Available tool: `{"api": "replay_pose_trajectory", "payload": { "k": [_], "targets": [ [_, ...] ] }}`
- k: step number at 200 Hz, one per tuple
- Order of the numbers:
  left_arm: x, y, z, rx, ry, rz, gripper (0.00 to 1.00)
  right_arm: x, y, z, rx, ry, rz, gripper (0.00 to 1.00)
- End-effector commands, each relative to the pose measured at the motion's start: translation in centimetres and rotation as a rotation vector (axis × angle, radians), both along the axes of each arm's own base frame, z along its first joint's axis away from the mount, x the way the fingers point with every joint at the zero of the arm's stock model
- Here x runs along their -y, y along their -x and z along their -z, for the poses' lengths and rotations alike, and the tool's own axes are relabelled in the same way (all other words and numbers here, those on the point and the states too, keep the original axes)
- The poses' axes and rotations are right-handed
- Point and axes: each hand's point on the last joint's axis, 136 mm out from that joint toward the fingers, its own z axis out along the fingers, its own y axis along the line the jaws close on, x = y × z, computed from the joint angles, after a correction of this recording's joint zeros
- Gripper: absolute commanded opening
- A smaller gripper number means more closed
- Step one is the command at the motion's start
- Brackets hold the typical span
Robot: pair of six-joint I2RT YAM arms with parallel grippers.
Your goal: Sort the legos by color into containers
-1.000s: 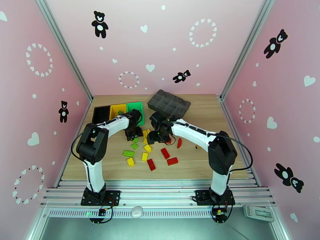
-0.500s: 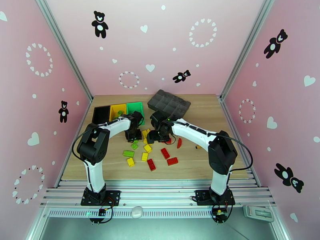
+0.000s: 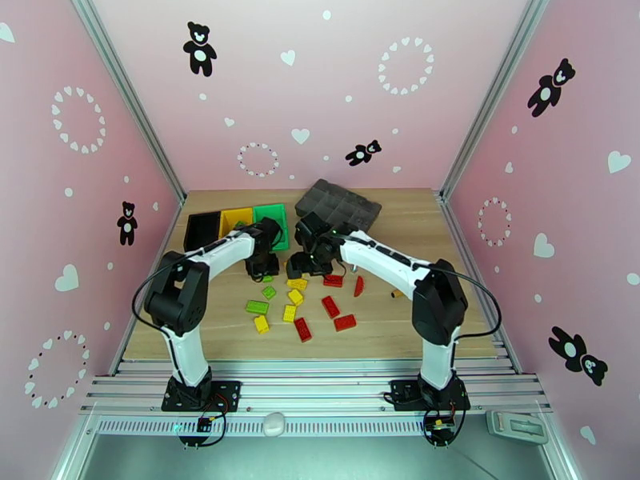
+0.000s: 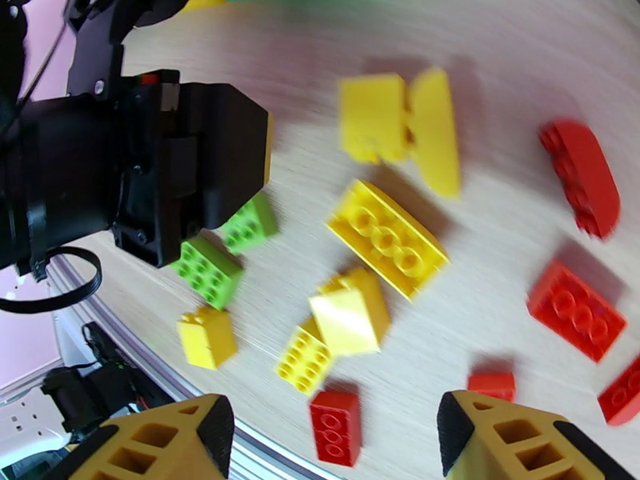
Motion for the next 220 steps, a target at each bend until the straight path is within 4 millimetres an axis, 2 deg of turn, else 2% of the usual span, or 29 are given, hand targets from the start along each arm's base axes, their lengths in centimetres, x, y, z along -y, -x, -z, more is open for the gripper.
{"api": "replay_pose_trajectory", "payload": {
  "k": [1, 50, 83, 110, 137, 164, 187, 220],
  "targets": [
    [-1.5, -1.3, -3.1, 0.056, 0.051, -0.057, 0.33, -2.1, -0.5, -0.6, -0.024, -0.056, -0.048, 0.72],
    [-6.5, -4.5, -5.5, 0.106, 0.092, -0.177, 0.33, -7.3, -2.5, -2.6, -0.055, -0.21, -0.111, 0.72],
    [-9.0, -8.0, -6.5, 0.133, 0.113, -0.233, 0.33, -8.8, -3.9, -3.4, -0.069, -0.274, -0.112, 0.72],
    [-9.8, -11.1, -7.2, 0.151, 0.121, -0.241, 0.34, -8.4, -4.8, -3.3, -0.076, -0.272, -0.098, 0.72],
    [-9.8, -13.7, -7.0, 0.151, 0.122, -0.237, 0.38, -7.6, -5.2, -3.2, -0.076, -0.257, -0.088, 0.73],
    [-9.7, -15.6, -7.6, 0.172, 0.131, -0.246, 0.55, -6.9, -5.2, -2.9, -0.068, -0.226, -0.088, 0.74],
    [-9.6, -15.8, -8.3, 0.187, 0.138, -0.252, 0.65, -6.3, -5.1, -2.6, -0.06, -0.192, -0.091, 0.75],
    [-9.7, -13.5, -8.5, 0.185, 0.13, -0.26, 0.66, -5.1, -4.8, -1.7, -0.058, -0.134, -0.086, 0.73]
  ]
}}
